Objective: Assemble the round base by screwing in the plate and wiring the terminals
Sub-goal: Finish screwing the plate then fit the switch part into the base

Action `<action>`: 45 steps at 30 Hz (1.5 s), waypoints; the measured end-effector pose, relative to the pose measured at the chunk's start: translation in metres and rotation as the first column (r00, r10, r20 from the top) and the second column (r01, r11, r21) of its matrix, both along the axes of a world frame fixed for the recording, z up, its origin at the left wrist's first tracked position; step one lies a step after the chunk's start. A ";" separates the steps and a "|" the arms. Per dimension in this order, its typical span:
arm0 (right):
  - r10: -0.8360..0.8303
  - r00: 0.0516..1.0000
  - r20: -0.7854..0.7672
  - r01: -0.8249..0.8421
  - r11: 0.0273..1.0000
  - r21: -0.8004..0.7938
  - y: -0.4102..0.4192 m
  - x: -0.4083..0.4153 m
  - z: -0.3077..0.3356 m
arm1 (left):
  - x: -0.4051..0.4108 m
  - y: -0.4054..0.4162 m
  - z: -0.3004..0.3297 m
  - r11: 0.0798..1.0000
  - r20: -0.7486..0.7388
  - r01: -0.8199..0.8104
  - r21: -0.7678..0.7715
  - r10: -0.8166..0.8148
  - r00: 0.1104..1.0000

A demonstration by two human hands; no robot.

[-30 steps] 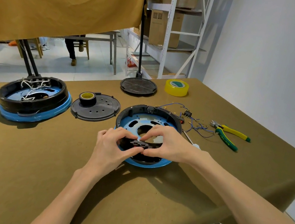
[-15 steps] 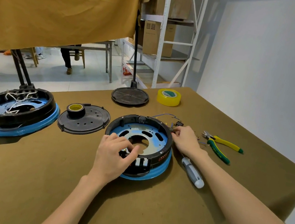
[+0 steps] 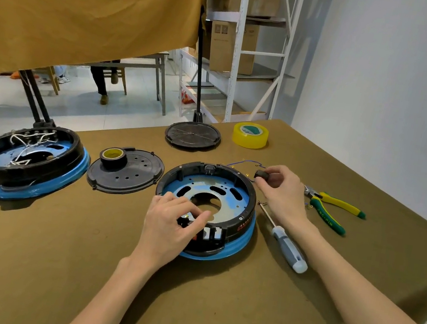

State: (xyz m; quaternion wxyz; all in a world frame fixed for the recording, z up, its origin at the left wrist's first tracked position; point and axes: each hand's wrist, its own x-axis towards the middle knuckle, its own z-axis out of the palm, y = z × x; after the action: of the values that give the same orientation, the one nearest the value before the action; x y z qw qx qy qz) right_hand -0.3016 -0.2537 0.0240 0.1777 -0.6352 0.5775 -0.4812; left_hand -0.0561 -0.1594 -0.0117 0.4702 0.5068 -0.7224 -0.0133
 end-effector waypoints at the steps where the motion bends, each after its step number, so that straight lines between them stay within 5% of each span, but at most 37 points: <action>1: 0.065 0.998 0.024 -0.064 0.997 -0.042 0.015 0.002 0.007 | 0.002 0.001 0.000 1.000 0.002 0.018 0.014 -0.018 1.000; 6: 0.434 0.898 -0.073 -0.436 0.900 -0.015 0.079 0.016 0.022 | 0.015 0.006 -0.002 0.992 0.012 0.090 0.085 -0.092 0.996; 13: 0.626 0.732 -0.269 -0.622 0.775 0.114 0.106 0.034 0.022 | 0.019 0.021 -0.002 0.987 0.044 0.130 0.091 -0.135 0.990; 21: 0.660 0.703 -0.266 -0.621 0.752 0.222 0.121 0.033 0.010 | 0.018 0.031 0.000 0.986 0.100 0.144 0.089 -0.152 0.983; 34: 0.619 0.732 -0.284 -0.620 0.778 0.097 0.116 0.036 0.000 | 0.018 0.034 0.001 0.984 0.157 0.130 0.124 -0.149 0.976; 41: 0.622 0.783 -0.006 -0.617 0.779 0.115 0.114 0.032 0.000 | 0.019 0.035 0.003 0.981 0.167 0.129 0.144 -0.153 0.974; 45: 0.614 0.789 -0.023 -0.612 0.788 0.065 0.118 0.035 -0.004 | 0.018 0.035 0.003 0.980 0.161 0.134 0.148 -0.157 0.974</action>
State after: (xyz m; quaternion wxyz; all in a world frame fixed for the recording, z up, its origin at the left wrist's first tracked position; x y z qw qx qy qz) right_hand -0.2667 -0.1362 0.0203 0.3287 -0.7934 0.3567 -0.3678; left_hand -0.0377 -0.1239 -0.0089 0.3681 0.4825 -0.7930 -0.0532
